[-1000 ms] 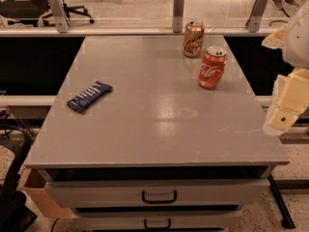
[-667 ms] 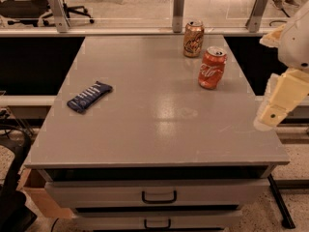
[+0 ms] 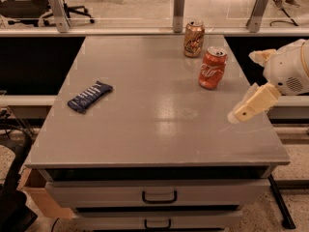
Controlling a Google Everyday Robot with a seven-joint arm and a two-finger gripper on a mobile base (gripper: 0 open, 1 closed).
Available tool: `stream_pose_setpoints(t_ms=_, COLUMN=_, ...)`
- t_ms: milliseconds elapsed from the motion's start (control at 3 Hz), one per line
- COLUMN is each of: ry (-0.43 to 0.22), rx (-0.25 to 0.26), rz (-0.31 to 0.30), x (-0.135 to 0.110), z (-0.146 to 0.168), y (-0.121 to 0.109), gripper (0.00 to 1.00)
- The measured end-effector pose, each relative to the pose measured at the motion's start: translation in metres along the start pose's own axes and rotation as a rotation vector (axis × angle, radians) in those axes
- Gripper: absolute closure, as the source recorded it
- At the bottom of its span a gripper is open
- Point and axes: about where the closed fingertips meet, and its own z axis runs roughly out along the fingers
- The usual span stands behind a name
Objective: Move coke can near rxbar blueberry
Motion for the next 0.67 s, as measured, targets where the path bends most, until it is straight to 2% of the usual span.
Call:
stream_pose_setpoints(t_ms=333, ry=-0.208, rx=0.083, rz=0.091, x=0.003, z=0.024, y=-0.039, gripper=0.0)
stream_pose_setpoints(t_ms=667, ry=-0.383, rx=0.21, rz=0.172, x=0.007, z=0.033, y=-0.084, gripper=0.0)
